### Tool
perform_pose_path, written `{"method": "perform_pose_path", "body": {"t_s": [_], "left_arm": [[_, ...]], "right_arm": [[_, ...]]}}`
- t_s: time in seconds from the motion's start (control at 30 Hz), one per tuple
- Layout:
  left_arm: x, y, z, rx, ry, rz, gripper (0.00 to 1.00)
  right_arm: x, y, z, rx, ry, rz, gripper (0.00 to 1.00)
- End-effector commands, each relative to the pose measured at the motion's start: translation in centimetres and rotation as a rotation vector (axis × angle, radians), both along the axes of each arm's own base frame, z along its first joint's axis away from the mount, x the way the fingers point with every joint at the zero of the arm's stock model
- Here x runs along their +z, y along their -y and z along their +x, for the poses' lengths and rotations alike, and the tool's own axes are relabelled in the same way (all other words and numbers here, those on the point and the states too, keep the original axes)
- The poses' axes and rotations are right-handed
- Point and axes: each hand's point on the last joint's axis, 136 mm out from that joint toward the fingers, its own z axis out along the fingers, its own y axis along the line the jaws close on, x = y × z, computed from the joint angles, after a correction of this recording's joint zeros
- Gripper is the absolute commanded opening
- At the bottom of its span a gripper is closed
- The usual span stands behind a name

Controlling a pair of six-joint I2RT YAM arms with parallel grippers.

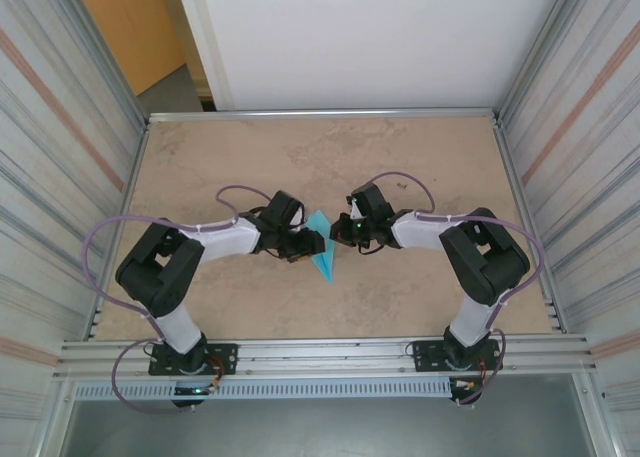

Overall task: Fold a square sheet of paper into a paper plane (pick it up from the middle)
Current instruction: Turn over a paper plane at the center of the table.

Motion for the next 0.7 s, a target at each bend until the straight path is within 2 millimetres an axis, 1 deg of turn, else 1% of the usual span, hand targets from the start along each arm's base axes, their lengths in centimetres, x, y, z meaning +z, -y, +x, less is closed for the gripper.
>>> {"method": "perform_pose_path", "body": {"t_s": [0.0, 0.07, 0.17, 0.23, 0.4, 0.57, 0.67], "left_arm": [[0.4, 0.7, -0.2, -0.015, -0.005, -0.010, 0.46], [0.5, 0.9, -0.3, -0.018, -0.005, -0.030, 0.45], [1.0, 1.9, -0.7, -0.045, -0.013, -0.090, 0.45], [1.2, 2.2, -0.9, -0.054, -0.013, -0.093, 0.45], [0.8, 2.0, -1.0, -0.046, -0.015, -0.074, 0.45], [1.4, 2.4, -0.5, -0.045, 0.007, -0.091, 0.44], [1.5, 2.6, -0.7, -0.048, 0.003, -0.093, 0.44]], "right_arm": [[0.6, 0.3, -0.2, -0.012, -0.002, 0.022, 0.07], [0.6, 0.3, -0.2, -0.014, -0.003, 0.024, 0.07], [0.5, 0.3, -0.1, -0.016, -0.004, 0.025, 0.07], [0.5, 0.2, -0.1, -0.015, -0.007, 0.026, 0.06], [0.4, 0.3, 0.0, -0.019, -0.011, 0.027, 0.06], [0.3, 0.4, 0.0, -0.022, -0.015, 0.026, 0.06], [0.4, 0.4, 0.0, -0.022, -0.016, 0.029, 0.05]]}}
